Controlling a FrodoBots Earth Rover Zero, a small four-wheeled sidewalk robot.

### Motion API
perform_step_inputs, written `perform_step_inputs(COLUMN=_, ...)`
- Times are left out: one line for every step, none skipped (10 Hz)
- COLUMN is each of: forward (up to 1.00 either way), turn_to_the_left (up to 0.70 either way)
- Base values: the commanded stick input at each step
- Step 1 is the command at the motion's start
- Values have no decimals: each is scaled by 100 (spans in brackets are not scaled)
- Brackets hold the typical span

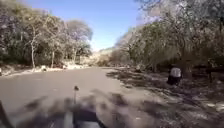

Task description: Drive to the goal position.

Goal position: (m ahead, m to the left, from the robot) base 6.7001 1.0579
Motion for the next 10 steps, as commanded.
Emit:
perform_step_inputs(forward=100, turn_to_the_left=0)
perform_step_inputs(forward=100, turn_to_the_left=0)
perform_step_inputs(forward=100, turn_to_the_left=0)
perform_step_inputs(forward=100, turn_to_the_left=0)
perform_step_inputs(forward=100, turn_to_the_left=0)
perform_step_inputs(forward=100, turn_to_the_left=0)
perform_step_inputs(forward=100, turn_to_the_left=0)
perform_step_inputs(forward=100, turn_to_the_left=0)
perform_step_inputs(forward=100, turn_to_the_left=0)
perform_step_inputs(forward=100, turn_to_the_left=0)
